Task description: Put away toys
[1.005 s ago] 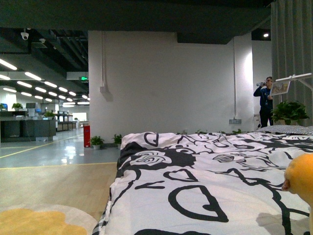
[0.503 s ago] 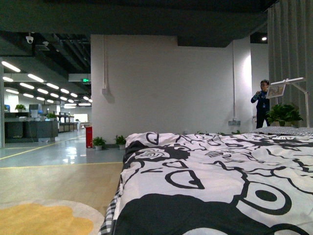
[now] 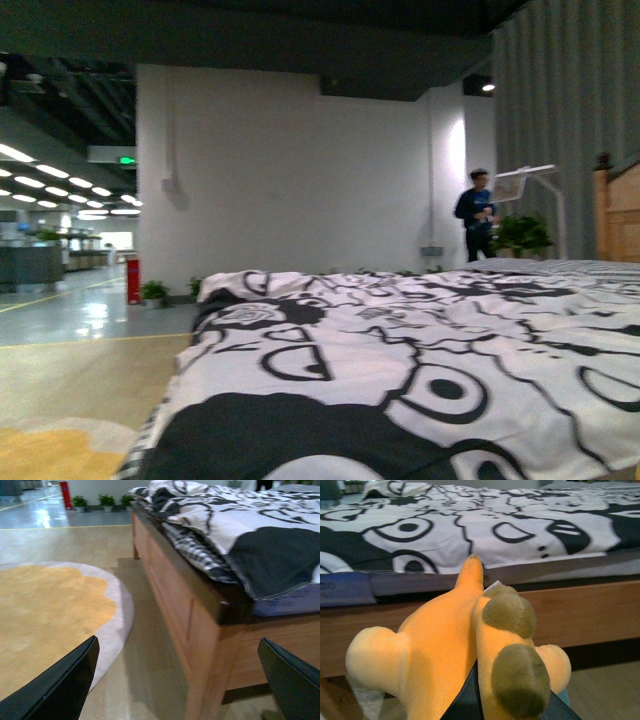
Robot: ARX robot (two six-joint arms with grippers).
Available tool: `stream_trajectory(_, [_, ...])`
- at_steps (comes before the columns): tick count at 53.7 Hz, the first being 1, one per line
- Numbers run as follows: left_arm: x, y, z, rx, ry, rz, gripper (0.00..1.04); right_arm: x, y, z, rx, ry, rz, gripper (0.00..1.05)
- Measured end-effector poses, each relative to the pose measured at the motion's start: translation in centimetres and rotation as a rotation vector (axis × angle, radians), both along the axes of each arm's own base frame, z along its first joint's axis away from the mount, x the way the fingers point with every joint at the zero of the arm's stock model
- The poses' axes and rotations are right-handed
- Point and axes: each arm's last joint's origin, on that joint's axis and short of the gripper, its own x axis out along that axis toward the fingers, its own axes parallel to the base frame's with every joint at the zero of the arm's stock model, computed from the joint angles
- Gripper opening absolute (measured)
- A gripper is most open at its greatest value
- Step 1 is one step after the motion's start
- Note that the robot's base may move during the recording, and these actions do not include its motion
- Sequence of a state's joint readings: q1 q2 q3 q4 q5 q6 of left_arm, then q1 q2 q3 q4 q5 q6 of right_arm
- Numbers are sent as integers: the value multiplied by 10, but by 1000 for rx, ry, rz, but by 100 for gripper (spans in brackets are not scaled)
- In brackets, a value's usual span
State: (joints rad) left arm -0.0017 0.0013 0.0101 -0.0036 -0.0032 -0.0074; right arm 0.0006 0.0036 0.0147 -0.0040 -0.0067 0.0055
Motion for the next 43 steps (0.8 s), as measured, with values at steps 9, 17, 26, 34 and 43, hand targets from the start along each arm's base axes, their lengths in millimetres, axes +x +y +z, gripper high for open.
stream_trajectory(9, [0, 0, 0, 0, 0, -4, 98, 0, 0, 0, 0, 1, -13, 6])
stream_trajectory(17, [0, 0, 0, 0, 0, -3, 98, 0, 0, 0, 0, 2, -9, 6])
stream_trajectory(26, [0, 0, 0, 0, 0, -3, 98, 0, 0, 0, 0, 2, -6, 6])
stream_trajectory(34, [0, 0, 0, 0, 0, -3, 98, 0, 0, 0, 0, 1, -7, 6])
stream_trajectory(43, [0, 0, 0, 0, 0, -3, 98, 0, 0, 0, -1, 2, -6, 6])
